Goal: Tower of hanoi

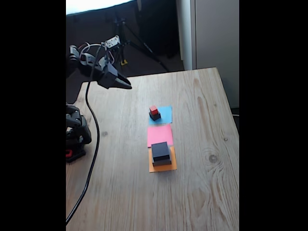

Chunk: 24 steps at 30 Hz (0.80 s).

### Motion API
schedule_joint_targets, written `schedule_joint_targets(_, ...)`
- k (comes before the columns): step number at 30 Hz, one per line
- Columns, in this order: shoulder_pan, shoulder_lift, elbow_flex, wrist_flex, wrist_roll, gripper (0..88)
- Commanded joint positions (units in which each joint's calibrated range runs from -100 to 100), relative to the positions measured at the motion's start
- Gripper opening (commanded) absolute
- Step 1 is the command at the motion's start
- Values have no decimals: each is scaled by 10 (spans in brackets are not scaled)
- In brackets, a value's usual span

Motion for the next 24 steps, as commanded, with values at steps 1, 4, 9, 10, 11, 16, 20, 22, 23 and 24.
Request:
schedule_joint_targets(1,74,3,-127,87,41,10)
schedule_joint_targets(4,140,-1,-150,128,110,10)
schedule_joint_targets(9,244,-19,-118,150,163,10)
schedule_joint_targets(10,262,-25,-94,139,163,10)
schedule_joint_targets(11,274,-31,-77,132,163,10)
schedule_joint_targets(16,312,-59,49,41,163,10)
schedule_joint_targets(20,323,-83,159,-47,163,44)
schedule_joint_targets(22,328,-98,228,-101,163,98)
schedule_joint_targets(23,328,-104,261,-132,163,121)
schedule_joint_targets(24,328,-109,289,-157,163,143)
